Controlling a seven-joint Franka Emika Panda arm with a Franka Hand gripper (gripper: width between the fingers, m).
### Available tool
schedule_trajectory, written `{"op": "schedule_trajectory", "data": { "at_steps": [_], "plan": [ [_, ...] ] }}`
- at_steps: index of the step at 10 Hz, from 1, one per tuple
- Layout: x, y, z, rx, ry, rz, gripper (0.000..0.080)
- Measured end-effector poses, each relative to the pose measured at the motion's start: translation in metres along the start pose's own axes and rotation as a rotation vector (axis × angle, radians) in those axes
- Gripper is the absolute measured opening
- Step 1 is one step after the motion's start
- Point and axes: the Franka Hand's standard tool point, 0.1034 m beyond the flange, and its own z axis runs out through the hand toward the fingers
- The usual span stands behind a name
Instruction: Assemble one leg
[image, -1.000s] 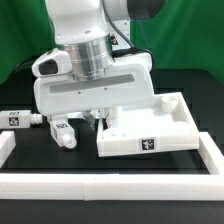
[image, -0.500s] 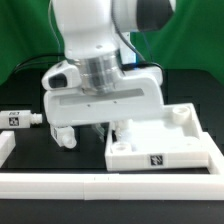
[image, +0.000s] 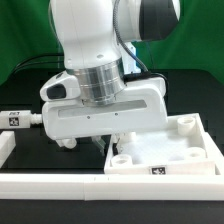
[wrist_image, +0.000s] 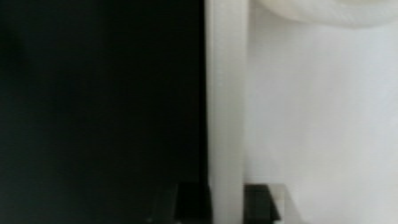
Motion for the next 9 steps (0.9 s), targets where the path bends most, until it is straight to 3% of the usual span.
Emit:
{"op": "schedule_trajectory", "data": {
  "at_steps": [2,5,9],
  "plan": [
    [0.000,0.000,0.000,0.000,0.000,-0.004,0.0054],
    [0.016,0.003,0.002,-0.003,0.026,-0.118,0.0054],
    [0.015,-0.002,0.003,-0.002,0.011,-0.107,0.0054]
  ]
}}
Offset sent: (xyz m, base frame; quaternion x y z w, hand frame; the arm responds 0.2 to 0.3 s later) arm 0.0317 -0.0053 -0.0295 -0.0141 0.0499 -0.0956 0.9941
